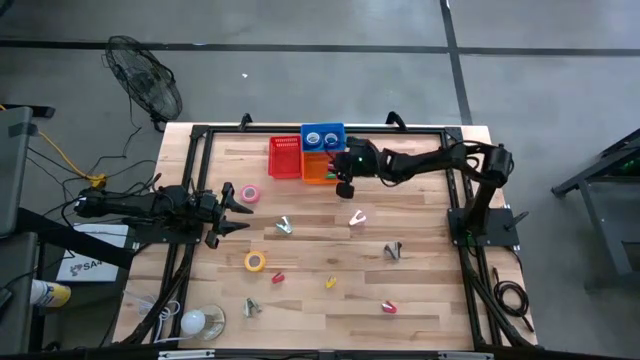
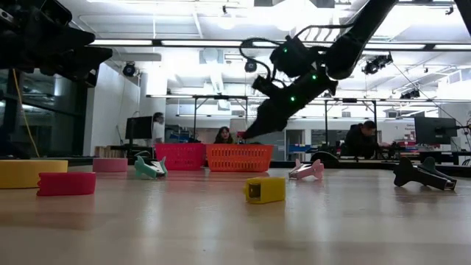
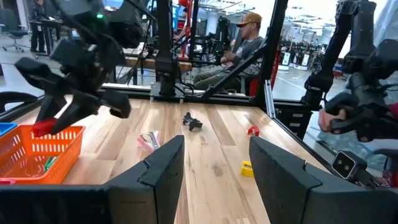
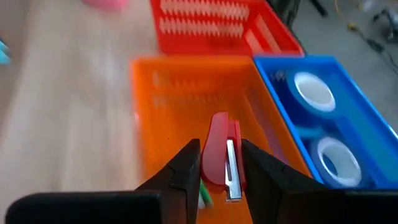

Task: Pick and place Stapler, Stapler remover, tape
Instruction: Put the middle red stapler into the orange bin, then put the right red stapler into the orange bin

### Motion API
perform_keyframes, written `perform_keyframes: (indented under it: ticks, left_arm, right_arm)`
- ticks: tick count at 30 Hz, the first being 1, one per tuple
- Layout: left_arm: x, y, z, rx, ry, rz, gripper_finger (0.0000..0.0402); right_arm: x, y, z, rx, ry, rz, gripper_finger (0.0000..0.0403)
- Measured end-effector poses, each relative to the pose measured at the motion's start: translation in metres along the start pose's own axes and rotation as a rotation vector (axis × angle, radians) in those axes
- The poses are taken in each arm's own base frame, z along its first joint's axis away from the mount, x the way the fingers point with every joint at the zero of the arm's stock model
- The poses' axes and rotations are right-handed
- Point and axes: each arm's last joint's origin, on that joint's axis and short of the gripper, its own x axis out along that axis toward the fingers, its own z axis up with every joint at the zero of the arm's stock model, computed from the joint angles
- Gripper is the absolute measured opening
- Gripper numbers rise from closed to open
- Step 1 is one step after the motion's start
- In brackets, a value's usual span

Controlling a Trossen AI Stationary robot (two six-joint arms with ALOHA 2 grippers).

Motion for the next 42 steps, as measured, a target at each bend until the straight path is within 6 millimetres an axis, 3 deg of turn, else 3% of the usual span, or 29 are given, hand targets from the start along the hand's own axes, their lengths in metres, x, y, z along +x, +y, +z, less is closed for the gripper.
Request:
perform_keyframes:
  ticks: [5,14,25,31,36,42]
  left_arm:
    - [0.0,0.0,0.0,0.0,0.0,0.0,0.0179]
    - [0.0,0.0,0.0,0.0,0.0,0.0,0.0179]
    - [0.0,0.0,0.0,0.0,0.0,0.0,0.0179]
    - [0.0,0.0,0.0,0.0,0.0,0.0,0.0179]
    - [0.0,0.0,0.0,0.0,-0.001,0.0,0.0179]
    - [0.0,0.0,0.0,0.0,0.0,0.0,0.0179]
  right_arm:
    - [0.0,-0.01,-0.007,0.013,0.049,-0.013,0.0089]
    - [0.0,-0.009,-0.007,-0.039,0.043,0.012,0.0093]
    - [0.0,-0.009,-0.007,-0.033,0.05,-0.008,0.0191]
    - [-0.003,-0.008,-0.004,-0.04,0.062,-0.066,0.0208]
    - [-0.023,0.001,0.017,-0.062,0.017,-0.103,0.0208]
    - [-0.072,0.015,0.042,-0.007,0.038,-0.133,0.0209]
